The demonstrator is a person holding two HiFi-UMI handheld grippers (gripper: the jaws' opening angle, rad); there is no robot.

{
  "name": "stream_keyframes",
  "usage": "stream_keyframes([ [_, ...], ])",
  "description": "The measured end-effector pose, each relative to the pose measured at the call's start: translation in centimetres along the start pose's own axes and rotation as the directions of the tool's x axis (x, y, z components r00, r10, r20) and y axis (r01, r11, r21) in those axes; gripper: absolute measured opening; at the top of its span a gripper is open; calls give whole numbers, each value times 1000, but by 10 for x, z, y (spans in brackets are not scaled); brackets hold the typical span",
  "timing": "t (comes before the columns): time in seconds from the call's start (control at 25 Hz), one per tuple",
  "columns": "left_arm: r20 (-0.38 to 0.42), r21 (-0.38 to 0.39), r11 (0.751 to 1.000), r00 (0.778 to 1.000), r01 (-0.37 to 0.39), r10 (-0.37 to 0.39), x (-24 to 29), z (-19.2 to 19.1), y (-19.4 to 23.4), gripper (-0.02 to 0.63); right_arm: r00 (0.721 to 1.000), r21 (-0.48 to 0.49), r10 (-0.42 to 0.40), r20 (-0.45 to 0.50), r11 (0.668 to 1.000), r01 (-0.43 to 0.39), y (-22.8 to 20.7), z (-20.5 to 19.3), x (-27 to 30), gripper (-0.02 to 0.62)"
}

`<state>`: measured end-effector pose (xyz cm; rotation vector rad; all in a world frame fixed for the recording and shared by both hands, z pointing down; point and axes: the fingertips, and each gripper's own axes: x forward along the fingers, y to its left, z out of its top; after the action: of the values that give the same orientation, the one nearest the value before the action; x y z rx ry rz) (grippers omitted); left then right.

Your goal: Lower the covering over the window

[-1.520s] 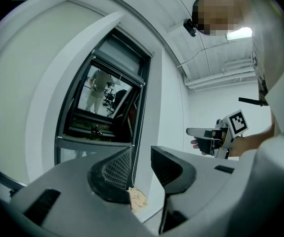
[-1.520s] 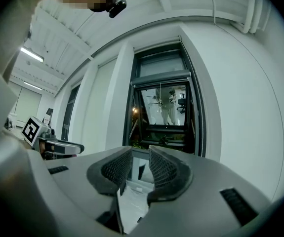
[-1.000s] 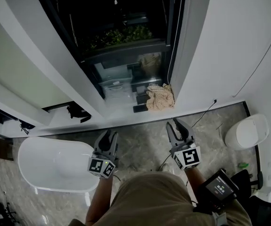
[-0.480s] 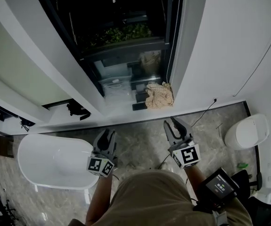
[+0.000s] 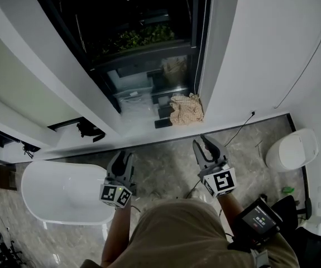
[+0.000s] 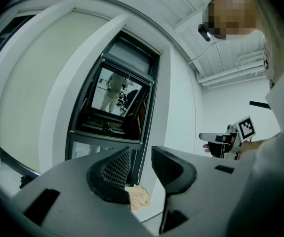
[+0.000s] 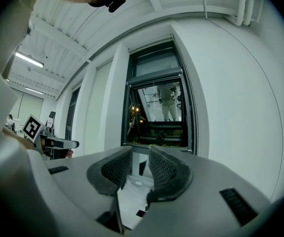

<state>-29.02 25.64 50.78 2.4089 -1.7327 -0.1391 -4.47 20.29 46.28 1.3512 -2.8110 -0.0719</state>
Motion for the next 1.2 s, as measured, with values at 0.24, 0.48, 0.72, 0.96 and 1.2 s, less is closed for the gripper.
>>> stream_keyframes([
  [0.24,-1,-5,1000,1000,26,-26,2,-3,2,121,1000,-14,-13,-7,1000,13,5,-2,2,109],
  [0.48,14,-15,999,999,41,-41,8,-6,3,121,1000,-40,-18,-15,999,18,0,-1,7,109],
  [0.72,28,-19,997,997,70,-69,10,-3,6,121,999,-56,-30,-33,998,28,-1,5,15,104],
  [0.96,44,-28,996,996,83,-82,6,0,14,121,999,-83,-22,-30,996,19,10,13,22,104],
  [1.2,43,-25,994,994,104,-103,1,-2,18,121,999,-99,-13,-30,995,10,20,15,25,104],
])
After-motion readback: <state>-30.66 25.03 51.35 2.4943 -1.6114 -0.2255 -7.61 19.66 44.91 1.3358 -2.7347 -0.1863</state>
